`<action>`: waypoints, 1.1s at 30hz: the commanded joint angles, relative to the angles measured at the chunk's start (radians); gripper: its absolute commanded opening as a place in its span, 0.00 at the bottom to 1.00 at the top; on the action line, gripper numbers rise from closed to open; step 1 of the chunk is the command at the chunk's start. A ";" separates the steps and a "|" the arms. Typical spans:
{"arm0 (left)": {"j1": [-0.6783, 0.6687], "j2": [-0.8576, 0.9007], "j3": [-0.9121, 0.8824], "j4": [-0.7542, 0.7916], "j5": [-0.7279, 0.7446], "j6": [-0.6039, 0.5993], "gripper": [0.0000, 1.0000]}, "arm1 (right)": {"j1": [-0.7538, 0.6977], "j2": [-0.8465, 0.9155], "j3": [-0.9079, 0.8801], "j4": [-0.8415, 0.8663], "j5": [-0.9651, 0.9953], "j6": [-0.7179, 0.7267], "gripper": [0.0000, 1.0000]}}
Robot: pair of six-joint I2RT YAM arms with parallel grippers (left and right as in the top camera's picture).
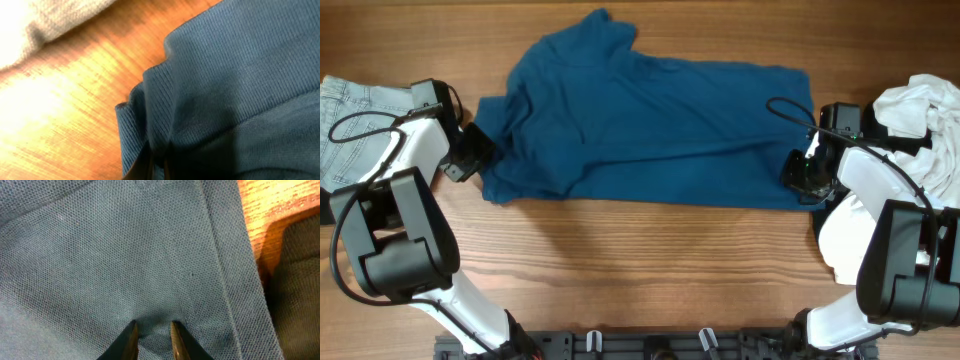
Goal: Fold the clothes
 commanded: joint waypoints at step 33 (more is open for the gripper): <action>-0.168 -0.058 0.230 0.256 0.357 0.273 1.00 | -0.005 -0.238 0.183 -0.189 -0.231 -0.067 0.87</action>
